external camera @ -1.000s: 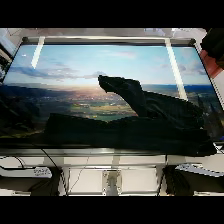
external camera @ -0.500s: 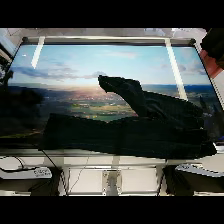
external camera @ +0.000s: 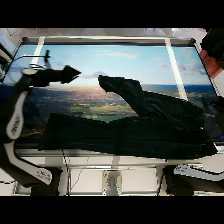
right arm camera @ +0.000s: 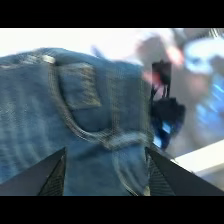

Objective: Fold the clothes and pants, and hang the long-sleeved shirts on hangers.

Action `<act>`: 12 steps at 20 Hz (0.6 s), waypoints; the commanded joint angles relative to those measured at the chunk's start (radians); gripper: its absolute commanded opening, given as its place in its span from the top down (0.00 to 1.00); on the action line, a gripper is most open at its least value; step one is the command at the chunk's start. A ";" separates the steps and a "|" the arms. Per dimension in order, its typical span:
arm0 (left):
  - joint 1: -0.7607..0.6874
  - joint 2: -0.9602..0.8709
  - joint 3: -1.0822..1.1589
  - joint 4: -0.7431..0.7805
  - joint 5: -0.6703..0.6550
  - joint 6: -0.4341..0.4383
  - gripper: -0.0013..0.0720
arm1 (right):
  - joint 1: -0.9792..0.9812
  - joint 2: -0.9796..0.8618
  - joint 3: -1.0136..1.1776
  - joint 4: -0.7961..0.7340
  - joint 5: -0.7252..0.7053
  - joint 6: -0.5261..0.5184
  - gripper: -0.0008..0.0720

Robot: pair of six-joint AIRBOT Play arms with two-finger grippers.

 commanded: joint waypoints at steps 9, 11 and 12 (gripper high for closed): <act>-0.230 -0.348 0.478 0.506 0.053 -0.455 0.50 | 0.086 -0.006 0.000 0.009 -0.032 0.001 0.26; -0.237 -0.348 0.512 0.676 0.011 -0.522 0.50 | 0.086 -0.006 0.000 0.009 -0.032 0.001 0.26; -0.243 -0.348 0.521 0.726 0.003 -0.542 0.50 | 0.086 -0.006 -0.001 0.010 -0.032 0.001 0.26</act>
